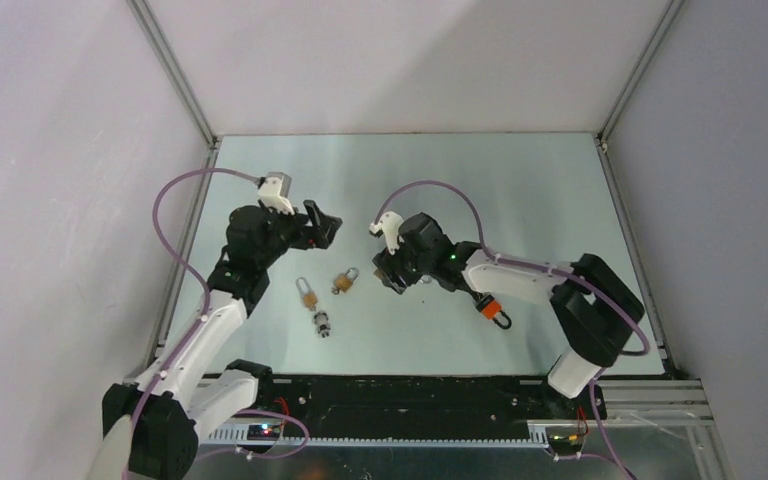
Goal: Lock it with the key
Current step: Pick up the lock from the center of the board.
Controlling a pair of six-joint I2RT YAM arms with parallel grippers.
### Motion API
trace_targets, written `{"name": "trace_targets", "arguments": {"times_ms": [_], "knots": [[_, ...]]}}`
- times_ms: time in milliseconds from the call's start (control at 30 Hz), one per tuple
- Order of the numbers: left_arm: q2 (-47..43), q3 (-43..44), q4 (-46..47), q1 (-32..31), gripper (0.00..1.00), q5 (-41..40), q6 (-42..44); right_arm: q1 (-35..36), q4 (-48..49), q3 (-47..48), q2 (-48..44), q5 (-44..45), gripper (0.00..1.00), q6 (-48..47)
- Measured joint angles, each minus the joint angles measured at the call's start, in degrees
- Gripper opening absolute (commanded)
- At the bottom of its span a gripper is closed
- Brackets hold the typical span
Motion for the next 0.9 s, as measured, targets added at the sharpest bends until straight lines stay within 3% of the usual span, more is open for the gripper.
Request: {"name": "trace_targets", "arguments": {"times_ms": [267, 567, 900], "knots": [[6.01, -0.22, 0.02, -0.74, 0.86, 16.39, -3.39, 3.32, 4.85, -0.17, -9.33, -0.09, 0.31, -4.81], [15.89, 4.87, -0.02, -1.95, 0.79, 34.23, -8.76, 6.10, 6.69, -0.22, -10.38, 4.76, 0.31, -10.45], [20.61, 5.22, -0.42, -2.93, 0.62, 43.34, -10.69, 6.05, 8.26, -0.22, -10.38, 6.60, 0.30, -12.94]]}}
